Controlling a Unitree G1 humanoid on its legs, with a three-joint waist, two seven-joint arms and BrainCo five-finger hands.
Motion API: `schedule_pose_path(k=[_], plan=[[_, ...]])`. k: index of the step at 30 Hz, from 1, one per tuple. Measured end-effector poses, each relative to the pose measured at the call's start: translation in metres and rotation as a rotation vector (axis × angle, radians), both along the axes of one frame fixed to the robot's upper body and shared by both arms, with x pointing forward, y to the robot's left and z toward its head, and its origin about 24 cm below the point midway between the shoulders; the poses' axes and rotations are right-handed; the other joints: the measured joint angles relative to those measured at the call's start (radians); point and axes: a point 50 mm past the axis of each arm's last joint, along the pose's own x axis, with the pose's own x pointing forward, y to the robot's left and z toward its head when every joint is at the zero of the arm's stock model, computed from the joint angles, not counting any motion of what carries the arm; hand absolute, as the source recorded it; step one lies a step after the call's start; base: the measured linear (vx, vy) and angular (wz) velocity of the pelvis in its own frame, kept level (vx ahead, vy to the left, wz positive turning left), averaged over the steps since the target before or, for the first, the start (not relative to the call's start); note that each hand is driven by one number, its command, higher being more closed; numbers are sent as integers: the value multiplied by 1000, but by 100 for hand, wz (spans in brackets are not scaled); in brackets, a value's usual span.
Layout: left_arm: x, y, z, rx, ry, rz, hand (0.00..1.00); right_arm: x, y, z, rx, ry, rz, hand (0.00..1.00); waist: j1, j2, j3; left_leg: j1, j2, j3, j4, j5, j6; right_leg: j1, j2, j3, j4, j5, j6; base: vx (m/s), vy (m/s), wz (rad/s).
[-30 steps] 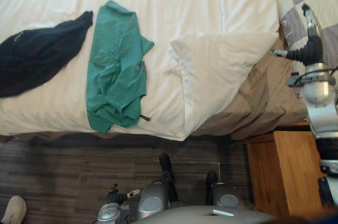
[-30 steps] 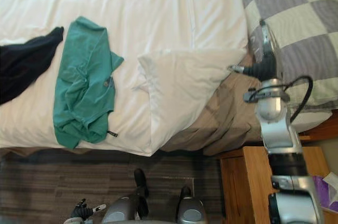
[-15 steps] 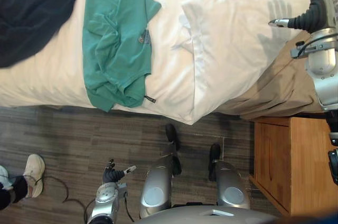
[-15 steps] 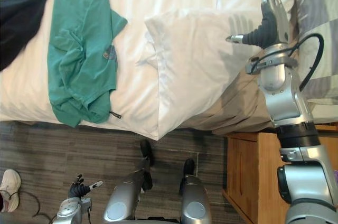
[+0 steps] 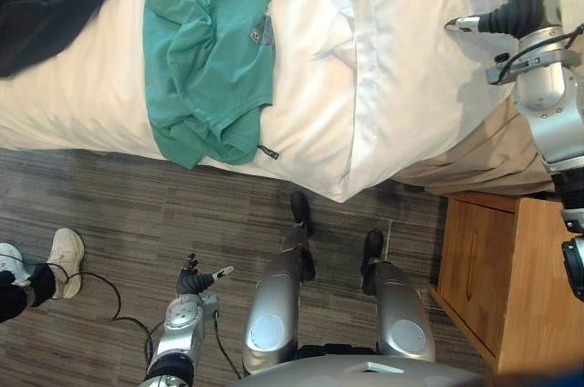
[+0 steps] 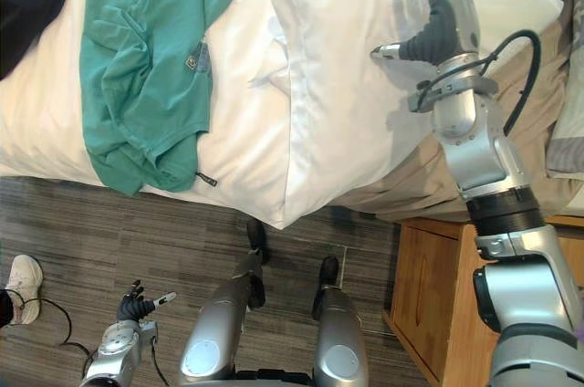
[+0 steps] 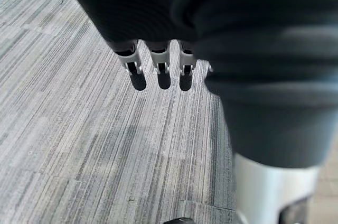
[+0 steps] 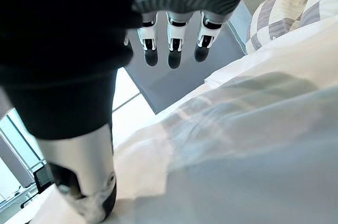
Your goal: Tidy the bed and pick cloth on bed and put in laundry
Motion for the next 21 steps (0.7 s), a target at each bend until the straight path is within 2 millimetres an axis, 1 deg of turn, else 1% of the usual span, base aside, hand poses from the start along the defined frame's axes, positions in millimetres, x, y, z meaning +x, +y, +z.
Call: schedule_pose_path(k=[2,5,7,9,14,15,19,21], plan=[[1,0,0,-1,-3,-2,0,1,3,-1,-11,7,8,0,6,0,0,-2,0,-1,-2,1,0,-3,1,0,0,-1,0,0,0,0],[9,-1,3,-1,-21,-10,0,2,7,-4,-27,21,17,0,20,9,3,-16,0,-7,-17,16,-3,-23,3,-1,4,-2,-1,9,-10,4],[15,0,7,3,-41,-13,0,5,10,0,-39,19,21,0,18,18,9,-43,0,-18,-21,30,0,-54,4,-10,19,-3,-3,6,-18,11],[23,-1,11,3,-61,-25,0,12,7,0,-39,43,-6,0,27,23,11,-57,1,-22,-31,45,-2,-76,5,-11,33,-4,-4,12,-15,7],[27,2,15,11,-82,-53,0,17,6,-4,-51,73,-14,0,39,23,11,-67,-2,-31,-55,65,-5,-104,4,-11,56,-11,-7,7,-7,3],[28,2,15,7,-86,-50,0,18,5,-5,-53,82,-15,100,40,27,13,-68,-2,-35,-60,70,-5,-107,5,-13,60,-12,-8,5,-7,8],[29,0,16,21,-77,-104,0,24,6,-18,-88,139,-16,100,42,29,13,-67,-7,-46,-72,79,-11,-120,-2,-16,91,-33,-8,3,-14,9],[30,-1,16,25,-72,-118,0,27,7,-20,-104,153,-17,100,42,29,12,-68,-7,-46,-74,82,-16,-129,-6,-15,106,-39,-10,0,0,0]])
